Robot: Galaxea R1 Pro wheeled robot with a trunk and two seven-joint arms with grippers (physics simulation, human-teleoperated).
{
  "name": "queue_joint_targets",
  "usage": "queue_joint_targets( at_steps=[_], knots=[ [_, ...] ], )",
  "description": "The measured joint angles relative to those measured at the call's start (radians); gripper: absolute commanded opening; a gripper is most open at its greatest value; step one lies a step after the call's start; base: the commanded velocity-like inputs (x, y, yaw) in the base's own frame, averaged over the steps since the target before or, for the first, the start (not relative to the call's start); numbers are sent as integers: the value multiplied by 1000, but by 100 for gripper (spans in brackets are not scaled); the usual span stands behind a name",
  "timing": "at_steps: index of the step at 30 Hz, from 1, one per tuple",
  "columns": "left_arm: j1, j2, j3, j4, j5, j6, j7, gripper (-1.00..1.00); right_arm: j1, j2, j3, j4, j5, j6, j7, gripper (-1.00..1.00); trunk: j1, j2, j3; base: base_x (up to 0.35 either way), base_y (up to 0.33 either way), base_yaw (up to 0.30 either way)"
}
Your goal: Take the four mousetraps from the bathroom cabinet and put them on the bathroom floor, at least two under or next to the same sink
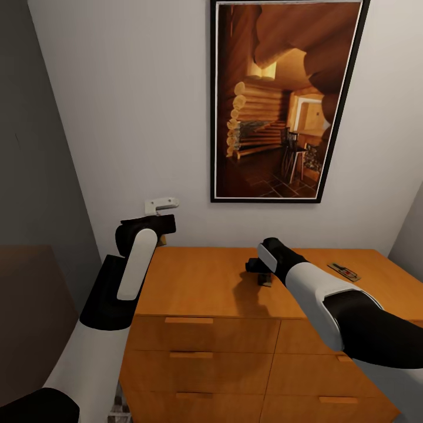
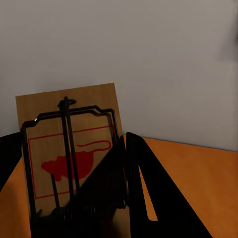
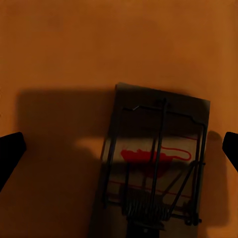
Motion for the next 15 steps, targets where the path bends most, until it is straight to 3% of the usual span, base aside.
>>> queue_joint_targets(
  at_steps=[15],
  knots=[
    [1,2,0,0,0,0,0,-100,1,4,-20,-74,-5,97,10,100,0,0,0,0,0,0]
  ],
)
